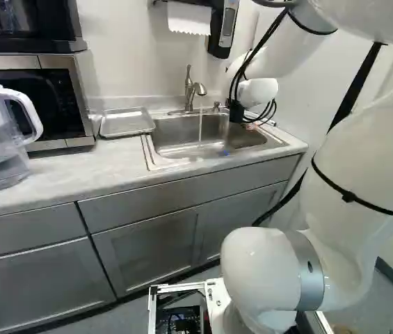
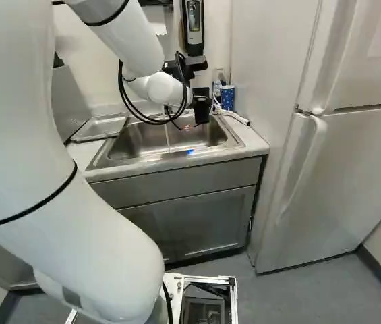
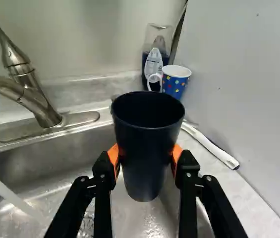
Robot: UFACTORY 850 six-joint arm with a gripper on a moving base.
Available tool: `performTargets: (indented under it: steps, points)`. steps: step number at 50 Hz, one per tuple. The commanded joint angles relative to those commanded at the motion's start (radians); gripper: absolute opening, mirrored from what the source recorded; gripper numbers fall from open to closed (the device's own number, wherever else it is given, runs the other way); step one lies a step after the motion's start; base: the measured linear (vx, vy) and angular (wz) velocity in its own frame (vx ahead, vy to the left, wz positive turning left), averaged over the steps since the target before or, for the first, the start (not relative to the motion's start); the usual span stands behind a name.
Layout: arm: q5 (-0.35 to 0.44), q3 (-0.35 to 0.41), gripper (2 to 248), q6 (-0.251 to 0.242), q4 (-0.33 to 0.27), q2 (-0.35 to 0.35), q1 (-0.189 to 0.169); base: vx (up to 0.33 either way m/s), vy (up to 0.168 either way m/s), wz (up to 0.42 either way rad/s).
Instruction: Rinse the cup and place it in the tray
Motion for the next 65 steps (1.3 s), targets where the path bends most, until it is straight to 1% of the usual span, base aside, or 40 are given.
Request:
performTargets:
  steps: [7, 11, 18, 32, 49, 65]
  points:
    - [-0.032, 0.002, 121, 0.0, -0.031, 0.003, 0.008, 0.0, 0.0, 0.0]
    - [-0.05, 0.004, 121, 0.017, -0.048, 0.004, 0.014, 0.0, 0.0, 0.0]
    - [-0.082, 0.007, 121, 0.077, -0.079, 0.007, 0.024, 0.0, 0.0, 0.0]
    - [-0.146, 0.012, 121, 0.221, -0.141, 0.012, 0.046, 0.0, 0.0, 0.0]
    - [-0.207, 0.017, 121, 0.221, -0.216, 0.018, 0.077, 0.0, 0.0, 0.0]
    - [-0.248, 0.021, 121, 0.221, -0.286, 0.022, 0.117, 0.0, 0.0, 0.0]
